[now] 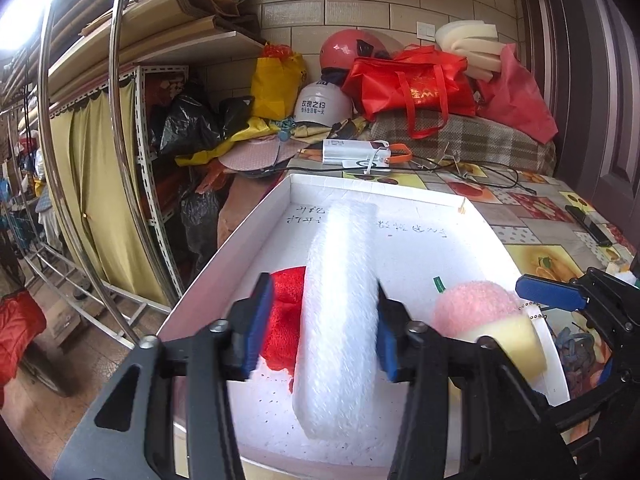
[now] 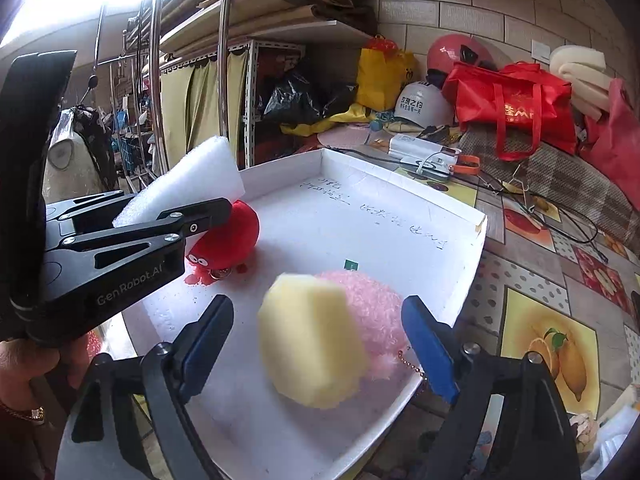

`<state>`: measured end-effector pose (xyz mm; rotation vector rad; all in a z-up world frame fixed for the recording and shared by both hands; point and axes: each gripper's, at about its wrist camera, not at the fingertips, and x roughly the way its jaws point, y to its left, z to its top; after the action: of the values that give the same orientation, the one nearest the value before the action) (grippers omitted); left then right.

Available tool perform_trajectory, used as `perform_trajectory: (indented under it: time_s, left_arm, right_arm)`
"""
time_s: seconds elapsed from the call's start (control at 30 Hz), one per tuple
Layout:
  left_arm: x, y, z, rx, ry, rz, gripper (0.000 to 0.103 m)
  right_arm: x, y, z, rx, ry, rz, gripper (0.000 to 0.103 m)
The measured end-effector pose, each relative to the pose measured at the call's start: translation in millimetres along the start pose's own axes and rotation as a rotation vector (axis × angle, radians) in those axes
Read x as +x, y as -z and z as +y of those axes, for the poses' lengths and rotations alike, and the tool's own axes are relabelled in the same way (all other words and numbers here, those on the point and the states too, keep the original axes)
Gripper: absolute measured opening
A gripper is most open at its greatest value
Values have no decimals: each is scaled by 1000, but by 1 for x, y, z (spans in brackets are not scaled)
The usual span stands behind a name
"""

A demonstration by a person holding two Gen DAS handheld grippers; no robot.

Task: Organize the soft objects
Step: 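Release the foam strip into the white box while the right tool releases the sponge there, then reach and grasp the grey knotted rope toy with the left tool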

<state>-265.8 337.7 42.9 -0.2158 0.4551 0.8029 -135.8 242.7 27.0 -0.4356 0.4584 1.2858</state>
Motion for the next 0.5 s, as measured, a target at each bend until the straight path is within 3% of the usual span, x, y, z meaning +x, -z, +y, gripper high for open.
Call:
perform_trajectory:
  time_s: [0.07, 0.1, 0.5]
  left_arm:
    - [-4, 0, 1, -2, -1, -22, 101]
    - [-7, 0, 2, -3, -5, -34, 103]
    - [-30, 4, 24, -121, -113, -166, 103]
  right_arm:
    - [-2, 0, 1, -7, 11, -9, 93]
    - [-4, 0, 2, -11, 19, -20, 103]
    - [-42, 2, -3, 25, 70, -249, 103]
